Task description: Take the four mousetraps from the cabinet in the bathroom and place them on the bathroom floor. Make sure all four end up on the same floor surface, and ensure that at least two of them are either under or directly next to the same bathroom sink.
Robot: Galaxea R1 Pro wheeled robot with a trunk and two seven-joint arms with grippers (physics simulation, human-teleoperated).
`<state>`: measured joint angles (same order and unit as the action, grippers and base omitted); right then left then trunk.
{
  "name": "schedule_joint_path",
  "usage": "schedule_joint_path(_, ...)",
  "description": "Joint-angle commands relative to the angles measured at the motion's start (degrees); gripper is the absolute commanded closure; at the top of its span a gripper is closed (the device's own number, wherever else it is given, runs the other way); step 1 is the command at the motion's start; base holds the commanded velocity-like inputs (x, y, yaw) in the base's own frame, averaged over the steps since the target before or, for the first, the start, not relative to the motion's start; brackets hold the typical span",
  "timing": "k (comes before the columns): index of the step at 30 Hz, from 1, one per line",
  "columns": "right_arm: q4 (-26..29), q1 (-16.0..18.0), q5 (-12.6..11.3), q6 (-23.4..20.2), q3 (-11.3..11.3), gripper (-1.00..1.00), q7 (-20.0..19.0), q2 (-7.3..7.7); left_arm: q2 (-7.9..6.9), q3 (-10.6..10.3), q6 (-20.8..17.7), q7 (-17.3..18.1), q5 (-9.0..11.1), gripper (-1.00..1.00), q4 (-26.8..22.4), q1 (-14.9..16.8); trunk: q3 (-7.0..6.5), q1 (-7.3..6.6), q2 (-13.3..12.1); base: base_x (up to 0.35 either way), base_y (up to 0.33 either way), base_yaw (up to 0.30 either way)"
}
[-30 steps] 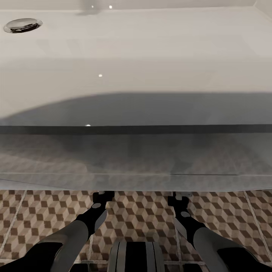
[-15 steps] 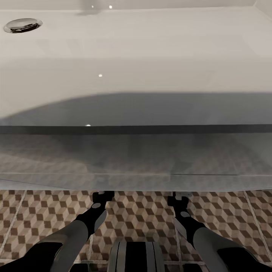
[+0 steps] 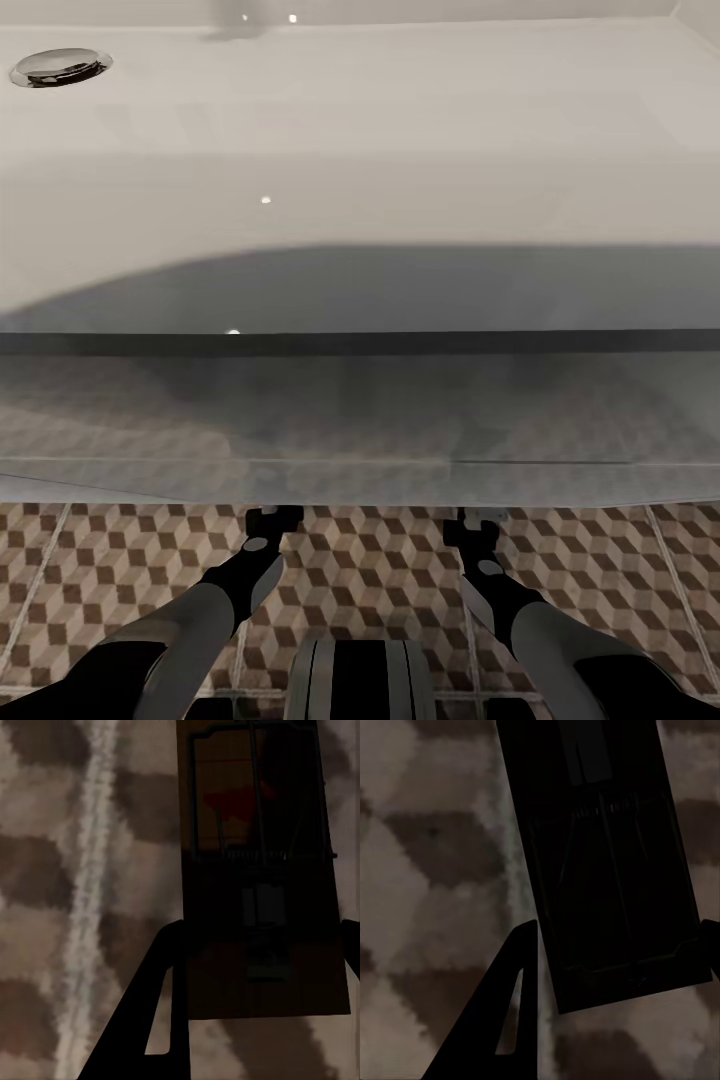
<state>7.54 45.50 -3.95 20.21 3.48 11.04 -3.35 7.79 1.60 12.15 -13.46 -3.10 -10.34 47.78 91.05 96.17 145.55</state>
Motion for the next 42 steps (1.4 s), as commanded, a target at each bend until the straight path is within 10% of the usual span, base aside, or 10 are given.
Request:
schedule_joint_path(1, -0.1, 0.0, -0.5, 0.1, 0.4, 1.00, 0.1, 0.00, 0.03, 0.1, 0.2, -0.3, -0.4, 1.00, 0.1, 0.0, 0.03, -0.01, 0.0, 0.000, 0.000, 0.000)
schedule_joint_path(42, -1.6, 0.0, -0.4, -1.9, 0.2, 1.00, 0.1, 0.01, 0.19, 0.3, 0.2, -0.3, -0.6, 1.00, 0.0, 0.0, 0.03, -0.01, 0.0, 0.000, 0.000, 0.000)
